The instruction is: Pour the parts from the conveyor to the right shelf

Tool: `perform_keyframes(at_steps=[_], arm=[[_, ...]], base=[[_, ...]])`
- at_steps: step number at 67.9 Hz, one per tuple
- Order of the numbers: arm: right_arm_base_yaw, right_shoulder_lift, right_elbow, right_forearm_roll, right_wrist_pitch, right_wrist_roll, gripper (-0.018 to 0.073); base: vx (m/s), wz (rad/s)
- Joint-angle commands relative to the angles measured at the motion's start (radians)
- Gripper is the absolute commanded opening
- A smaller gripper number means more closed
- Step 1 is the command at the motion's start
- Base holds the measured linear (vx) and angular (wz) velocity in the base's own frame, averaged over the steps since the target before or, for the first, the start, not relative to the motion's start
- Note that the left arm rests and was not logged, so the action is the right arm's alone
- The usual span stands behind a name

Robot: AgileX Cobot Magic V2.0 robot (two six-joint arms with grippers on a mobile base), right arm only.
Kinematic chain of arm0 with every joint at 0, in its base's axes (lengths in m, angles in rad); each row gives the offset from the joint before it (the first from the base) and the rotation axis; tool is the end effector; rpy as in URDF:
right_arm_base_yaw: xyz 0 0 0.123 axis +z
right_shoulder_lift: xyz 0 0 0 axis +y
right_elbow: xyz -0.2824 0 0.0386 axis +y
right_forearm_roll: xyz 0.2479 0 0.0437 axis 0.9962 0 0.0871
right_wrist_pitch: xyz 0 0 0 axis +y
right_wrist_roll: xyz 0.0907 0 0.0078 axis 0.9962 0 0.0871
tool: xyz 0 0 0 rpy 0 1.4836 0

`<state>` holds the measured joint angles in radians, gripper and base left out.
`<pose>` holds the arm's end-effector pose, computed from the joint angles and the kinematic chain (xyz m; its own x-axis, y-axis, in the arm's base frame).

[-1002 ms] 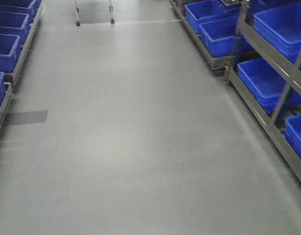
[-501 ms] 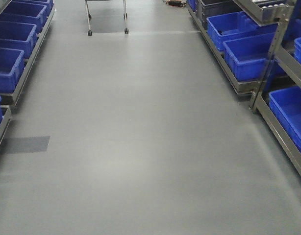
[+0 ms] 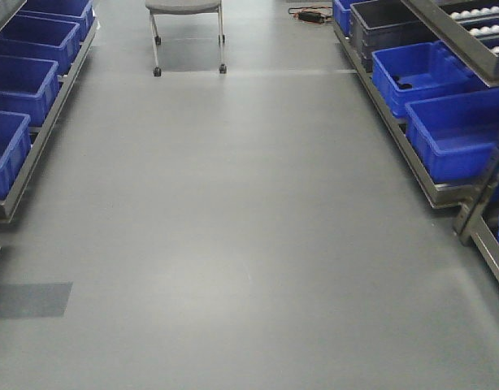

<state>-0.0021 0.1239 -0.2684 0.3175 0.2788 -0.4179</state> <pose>0.0542 0.0077 0.2720 -0.0243 -0.1112 -0.9935 -0.0870 0.9903 -0.1087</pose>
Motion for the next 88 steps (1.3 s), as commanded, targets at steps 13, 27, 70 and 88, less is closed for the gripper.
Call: perform_keyframes(at_steps=[13,27,70,88], arm=[[0.001,0.014,-0.028,0.007,-0.076,0.0,-0.0003],[0.001,0.014,-0.028,0.007,-0.076,0.0,-0.0003],[0.001,0.014,-0.028,0.007,-0.076,0.0,-0.0003],[0.001,0.014,-0.028,0.007,-0.076,0.0,-0.0003]], base=[[0.57,0.08],[0.49,-0.05],[0.29,0.14],[0.14,0.76]])
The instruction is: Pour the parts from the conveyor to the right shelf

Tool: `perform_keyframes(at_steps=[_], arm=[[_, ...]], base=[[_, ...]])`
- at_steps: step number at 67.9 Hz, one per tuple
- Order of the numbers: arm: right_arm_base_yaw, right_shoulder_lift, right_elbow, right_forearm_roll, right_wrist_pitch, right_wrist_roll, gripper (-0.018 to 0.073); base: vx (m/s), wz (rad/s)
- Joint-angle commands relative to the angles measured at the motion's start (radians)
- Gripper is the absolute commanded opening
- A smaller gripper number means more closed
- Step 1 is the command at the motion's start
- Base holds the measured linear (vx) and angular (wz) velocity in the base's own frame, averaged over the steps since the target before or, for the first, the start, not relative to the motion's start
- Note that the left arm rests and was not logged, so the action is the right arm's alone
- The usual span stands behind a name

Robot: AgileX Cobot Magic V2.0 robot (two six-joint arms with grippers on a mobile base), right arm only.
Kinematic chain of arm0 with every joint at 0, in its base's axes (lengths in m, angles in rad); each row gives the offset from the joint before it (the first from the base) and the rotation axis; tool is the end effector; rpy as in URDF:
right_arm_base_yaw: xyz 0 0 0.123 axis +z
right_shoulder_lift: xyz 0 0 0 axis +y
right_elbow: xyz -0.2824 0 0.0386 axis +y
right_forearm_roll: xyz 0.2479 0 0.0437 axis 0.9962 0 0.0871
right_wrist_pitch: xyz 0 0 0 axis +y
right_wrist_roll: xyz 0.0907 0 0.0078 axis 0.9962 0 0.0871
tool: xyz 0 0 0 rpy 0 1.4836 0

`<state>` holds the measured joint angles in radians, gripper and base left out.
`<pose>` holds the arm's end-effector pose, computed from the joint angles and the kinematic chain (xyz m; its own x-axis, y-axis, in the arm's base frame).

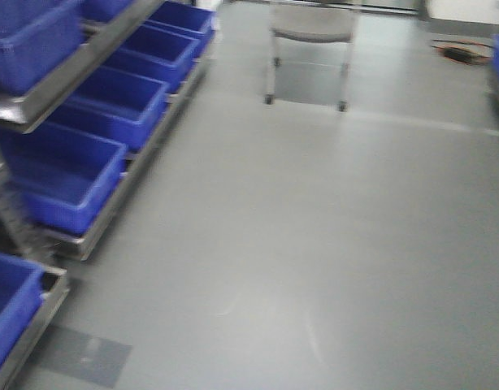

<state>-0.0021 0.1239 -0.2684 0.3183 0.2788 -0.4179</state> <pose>0.0542 0.0078 0.2720 -0.0242 -0.1104 -0.9936 -0.0872 0.9903 -0.1079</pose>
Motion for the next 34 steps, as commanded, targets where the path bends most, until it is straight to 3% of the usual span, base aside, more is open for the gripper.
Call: perform_keyframes(at_steps=[1,34], arm=[[0.001,0.014,-0.028,0.006,-0.076,0.0,-0.0003],[0.001,0.014,-0.028,0.006,-0.076,0.0,-0.0003]], base=[[0.15,0.86],[0.17,0.8]])
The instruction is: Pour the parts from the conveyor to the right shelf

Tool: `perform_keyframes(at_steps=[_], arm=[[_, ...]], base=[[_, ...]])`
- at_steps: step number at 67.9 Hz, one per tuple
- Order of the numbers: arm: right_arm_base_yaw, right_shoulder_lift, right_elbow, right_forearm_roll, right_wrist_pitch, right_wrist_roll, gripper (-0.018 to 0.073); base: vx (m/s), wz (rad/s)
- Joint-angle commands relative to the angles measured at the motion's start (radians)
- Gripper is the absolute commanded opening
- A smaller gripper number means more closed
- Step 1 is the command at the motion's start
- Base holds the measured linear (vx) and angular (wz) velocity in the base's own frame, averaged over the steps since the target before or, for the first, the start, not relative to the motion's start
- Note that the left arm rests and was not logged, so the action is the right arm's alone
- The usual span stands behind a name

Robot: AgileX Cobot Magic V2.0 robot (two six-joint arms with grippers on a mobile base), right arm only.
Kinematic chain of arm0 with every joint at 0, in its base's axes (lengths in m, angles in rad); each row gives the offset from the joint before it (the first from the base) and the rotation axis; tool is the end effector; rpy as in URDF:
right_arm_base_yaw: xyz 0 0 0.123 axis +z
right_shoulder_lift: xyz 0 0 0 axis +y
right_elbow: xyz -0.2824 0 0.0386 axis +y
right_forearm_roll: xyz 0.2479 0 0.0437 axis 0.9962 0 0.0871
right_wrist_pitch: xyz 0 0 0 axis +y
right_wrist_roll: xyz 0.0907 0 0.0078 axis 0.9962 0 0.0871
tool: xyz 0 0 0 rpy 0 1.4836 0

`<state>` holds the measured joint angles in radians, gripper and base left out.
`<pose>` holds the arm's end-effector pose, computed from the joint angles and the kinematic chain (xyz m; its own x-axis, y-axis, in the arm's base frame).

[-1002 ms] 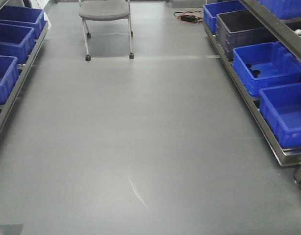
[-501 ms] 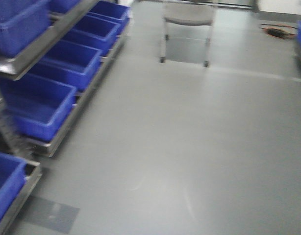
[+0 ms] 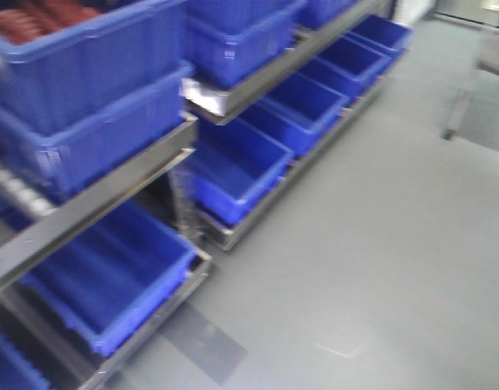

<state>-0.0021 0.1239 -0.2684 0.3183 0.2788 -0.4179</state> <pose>0.0542 0.0078 0.2720 -0.0242 -0.1104 -0.9936 -0.0872 0.9903 -0.1079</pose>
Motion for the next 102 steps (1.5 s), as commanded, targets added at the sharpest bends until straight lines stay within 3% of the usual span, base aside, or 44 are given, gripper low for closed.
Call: perform_keyframes(at_steps=[1,73,102], arm=[[0.001,0.014,-0.028,0.006,-0.076,0.0,-0.0003],[0.001,0.014,-0.028,0.006,-0.076,0.0,-0.0003],[0.001,0.014,-0.028,0.006,-0.076,0.0,-0.0003]], base=[[0.18,0.69],[0.1,0.72],[0.05,0.21]])
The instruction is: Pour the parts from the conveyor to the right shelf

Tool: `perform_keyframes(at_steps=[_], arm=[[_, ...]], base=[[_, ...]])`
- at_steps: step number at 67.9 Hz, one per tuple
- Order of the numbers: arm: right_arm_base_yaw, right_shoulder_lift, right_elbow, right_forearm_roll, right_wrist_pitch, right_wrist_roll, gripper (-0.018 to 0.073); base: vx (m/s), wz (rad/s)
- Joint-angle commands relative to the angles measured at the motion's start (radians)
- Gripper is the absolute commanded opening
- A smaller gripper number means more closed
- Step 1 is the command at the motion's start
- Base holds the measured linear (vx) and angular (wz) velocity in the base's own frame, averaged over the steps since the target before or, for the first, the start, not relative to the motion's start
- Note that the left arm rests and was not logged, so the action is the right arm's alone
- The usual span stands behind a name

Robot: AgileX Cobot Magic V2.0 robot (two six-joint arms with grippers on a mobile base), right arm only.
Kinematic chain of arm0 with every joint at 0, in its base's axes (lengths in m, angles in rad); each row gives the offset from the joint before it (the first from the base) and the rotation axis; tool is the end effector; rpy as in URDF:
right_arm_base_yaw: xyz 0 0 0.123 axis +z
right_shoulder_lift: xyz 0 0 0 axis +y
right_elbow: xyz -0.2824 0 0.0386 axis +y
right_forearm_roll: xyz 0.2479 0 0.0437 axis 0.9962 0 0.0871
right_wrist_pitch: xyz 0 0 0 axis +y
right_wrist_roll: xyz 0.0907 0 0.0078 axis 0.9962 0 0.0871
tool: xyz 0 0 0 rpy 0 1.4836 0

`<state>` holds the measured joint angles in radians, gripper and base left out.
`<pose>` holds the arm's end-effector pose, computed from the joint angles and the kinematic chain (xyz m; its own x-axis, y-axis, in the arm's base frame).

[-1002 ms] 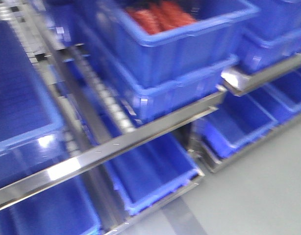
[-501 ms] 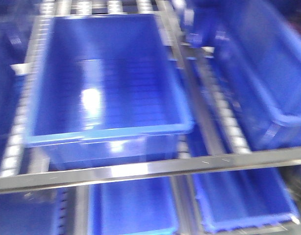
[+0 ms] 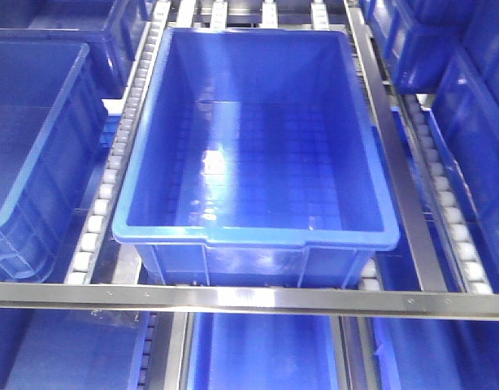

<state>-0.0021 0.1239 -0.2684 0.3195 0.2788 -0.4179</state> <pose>0.0542 0.0078 0.2720 -0.0242 -0.1093 -0.9937 -0.0875 0.9904 -0.1068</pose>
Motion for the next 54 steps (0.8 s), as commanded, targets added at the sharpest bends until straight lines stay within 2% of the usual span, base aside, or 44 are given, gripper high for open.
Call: perform_keyframes(at_steps=[1,54], arm=[[0.001,0.014,-0.028,0.005,-0.076,0.0,-0.0003],[0.001,0.014,-0.028,0.005,-0.076,0.0,-0.0003]], base=[[0.06,0.1],[0.12,0.02]])
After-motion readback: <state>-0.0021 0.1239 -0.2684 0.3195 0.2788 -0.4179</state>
